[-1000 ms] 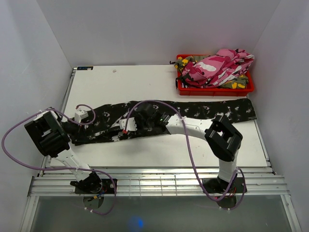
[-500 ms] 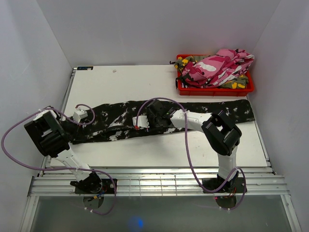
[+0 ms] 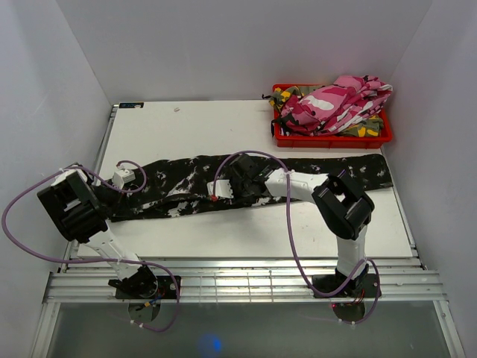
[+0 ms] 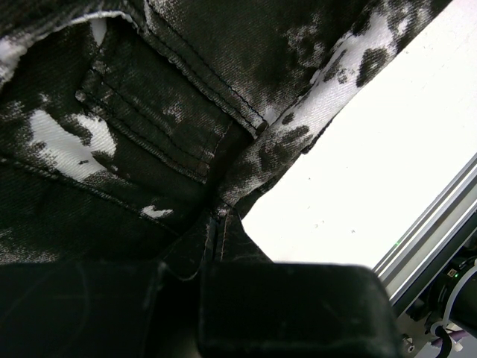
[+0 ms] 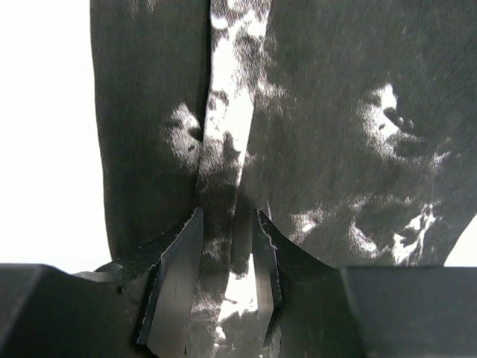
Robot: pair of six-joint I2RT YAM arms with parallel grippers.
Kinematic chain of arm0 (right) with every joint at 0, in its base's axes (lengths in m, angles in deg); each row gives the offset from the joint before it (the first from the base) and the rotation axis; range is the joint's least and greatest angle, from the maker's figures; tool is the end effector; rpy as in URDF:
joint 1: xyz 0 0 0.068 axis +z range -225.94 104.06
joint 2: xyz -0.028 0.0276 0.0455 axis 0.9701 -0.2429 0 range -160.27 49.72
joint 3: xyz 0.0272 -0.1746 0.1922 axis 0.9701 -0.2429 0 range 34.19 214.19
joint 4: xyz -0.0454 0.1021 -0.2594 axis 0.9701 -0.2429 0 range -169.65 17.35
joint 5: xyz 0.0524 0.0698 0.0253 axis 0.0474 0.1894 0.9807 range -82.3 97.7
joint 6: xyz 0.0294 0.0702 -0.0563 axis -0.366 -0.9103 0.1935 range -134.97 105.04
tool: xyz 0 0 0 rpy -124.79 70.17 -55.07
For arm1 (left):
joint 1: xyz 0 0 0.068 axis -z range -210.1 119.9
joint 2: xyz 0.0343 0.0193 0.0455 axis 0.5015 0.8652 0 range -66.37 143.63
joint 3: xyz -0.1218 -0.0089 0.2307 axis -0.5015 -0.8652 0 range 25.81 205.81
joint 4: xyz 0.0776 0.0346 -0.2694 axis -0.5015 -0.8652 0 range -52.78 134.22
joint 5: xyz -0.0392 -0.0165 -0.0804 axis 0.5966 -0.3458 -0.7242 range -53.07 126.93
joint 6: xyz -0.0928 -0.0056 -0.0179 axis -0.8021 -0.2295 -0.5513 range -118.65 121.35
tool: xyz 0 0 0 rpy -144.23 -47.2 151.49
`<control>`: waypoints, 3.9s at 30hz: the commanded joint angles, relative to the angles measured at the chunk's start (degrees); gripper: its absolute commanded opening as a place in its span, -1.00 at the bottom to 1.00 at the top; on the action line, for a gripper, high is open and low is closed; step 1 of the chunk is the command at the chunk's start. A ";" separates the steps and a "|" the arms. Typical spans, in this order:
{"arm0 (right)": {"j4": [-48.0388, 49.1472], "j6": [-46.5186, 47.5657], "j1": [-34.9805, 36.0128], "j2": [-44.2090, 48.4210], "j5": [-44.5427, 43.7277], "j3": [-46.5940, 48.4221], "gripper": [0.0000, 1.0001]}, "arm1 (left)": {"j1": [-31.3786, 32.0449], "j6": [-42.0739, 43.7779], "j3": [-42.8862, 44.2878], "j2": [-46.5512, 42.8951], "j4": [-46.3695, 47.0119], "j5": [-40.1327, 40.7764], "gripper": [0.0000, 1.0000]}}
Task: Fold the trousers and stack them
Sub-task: Fold the trousers
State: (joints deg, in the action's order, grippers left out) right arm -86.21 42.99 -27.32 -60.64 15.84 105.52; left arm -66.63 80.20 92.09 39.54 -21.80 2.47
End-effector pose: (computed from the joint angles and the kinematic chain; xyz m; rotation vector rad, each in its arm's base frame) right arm 0.2880 0.3453 0.1019 -2.0223 1.4334 0.1075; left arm 0.2652 0.1363 0.0921 0.8596 2.5368 -0.7543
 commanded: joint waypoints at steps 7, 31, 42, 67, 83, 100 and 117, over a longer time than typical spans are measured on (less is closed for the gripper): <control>-4.28 4.09 -2.39 3.05 0.65 -3.91 -0.15 | -0.64 2.45 1.48 -0.88 4.76 3.61 -1.00; -11.40 8.67 -5.38 5.08 3.55 -5.24 -0.03 | -0.73 3.07 1.75 -1.05 4.32 3.78 -1.00; -8.06 7.53 -6.43 3.23 -0.67 -3.92 -0.84 | -0.64 3.15 1.74 -1.23 4.32 3.87 -1.00; -15.54 2.79 -6.96 9.39 3.90 -8.22 -0.84 | -0.64 5.00 4.91 -4.83 2.48 4.49 -1.00; -14.91 -1.09 -6.87 4.89 5.57 -6.47 -0.84 | -0.99 6.67 2.29 -6.07 4.92 8.79 -1.00; -21.94 -2.58 -6.78 8.31 8.29 -1.81 0.04 | -1.26 11.68 -8.98 -9.14 17.15 13.01 -0.41; -22.13 3.91 -23.30 21.68 -3.13 -14.72 -0.25 | -1.35 10.89 -6.69 -5.80 17.59 12.84 -0.31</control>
State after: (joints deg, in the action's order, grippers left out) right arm -108.20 43.21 -48.96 -40.73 15.49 92.75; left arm -67.05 89.81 85.53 31.71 -7.53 9.66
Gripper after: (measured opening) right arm 0.374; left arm 0.336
